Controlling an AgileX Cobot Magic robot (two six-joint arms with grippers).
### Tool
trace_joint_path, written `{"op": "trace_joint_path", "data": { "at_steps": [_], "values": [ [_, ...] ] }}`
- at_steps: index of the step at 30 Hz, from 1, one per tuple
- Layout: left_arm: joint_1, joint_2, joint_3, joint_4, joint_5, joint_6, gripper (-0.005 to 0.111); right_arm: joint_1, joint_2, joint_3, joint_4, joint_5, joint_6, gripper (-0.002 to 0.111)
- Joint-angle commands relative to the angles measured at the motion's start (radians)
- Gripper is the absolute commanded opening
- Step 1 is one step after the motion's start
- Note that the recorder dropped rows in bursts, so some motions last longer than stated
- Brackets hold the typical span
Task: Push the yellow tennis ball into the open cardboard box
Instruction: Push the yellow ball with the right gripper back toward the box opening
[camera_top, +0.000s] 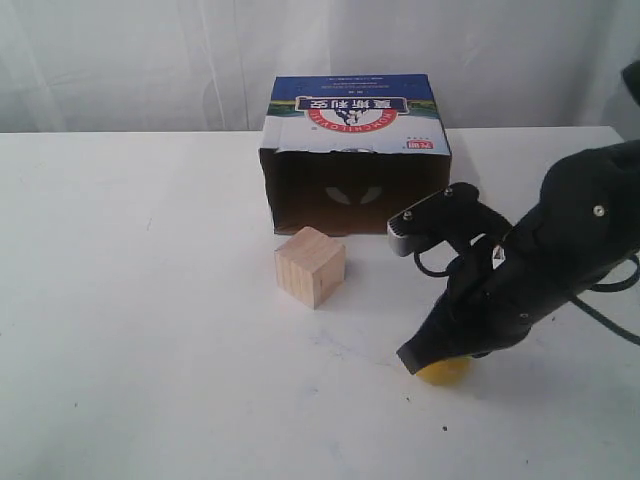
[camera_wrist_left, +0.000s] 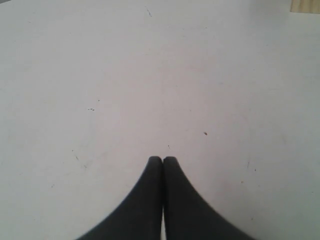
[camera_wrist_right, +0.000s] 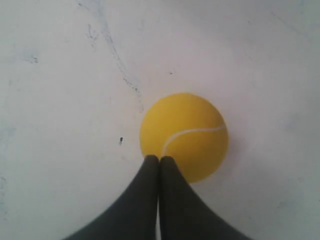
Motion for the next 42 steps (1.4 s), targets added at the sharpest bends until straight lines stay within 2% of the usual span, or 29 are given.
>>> {"op": "trace_joint_path", "data": {
  "at_steps": [1, 18, 24, 31, 36, 42],
  "values": [
    [-0.005, -0.005, 0.004, 0.003, 0.010, 0.002, 0.000, -0.020, 0.100, 0.006, -0.059, -0.061, 0.005, 0.000],
    [-0.005, -0.005, 0.004, 0.003, 0.010, 0.002, 0.000, -0.046, 0.142, 0.003, -0.078, -0.083, 0.024, 0.000],
    [-0.005, -0.005, 0.004, 0.003, 0.010, 0.002, 0.000, -0.046, 0.138, -0.072, -0.126, -0.089, 0.024, 0.000],
    [-0.005, -0.005, 0.004, 0.003, 0.010, 0.002, 0.000, -0.046, 0.070, -0.196, -0.150, 0.036, 0.028, 0.000],
    [-0.005, -0.005, 0.004, 0.003, 0.010, 0.002, 0.000, -0.046, 0.005, -0.205, -0.156, 0.103, 0.030, 0.000],
    [-0.005, -0.005, 0.004, 0.003, 0.010, 0.002, 0.000, -0.077, 0.064, -0.193, -0.267, 0.094, 0.087, 0.000]
  ]
}}
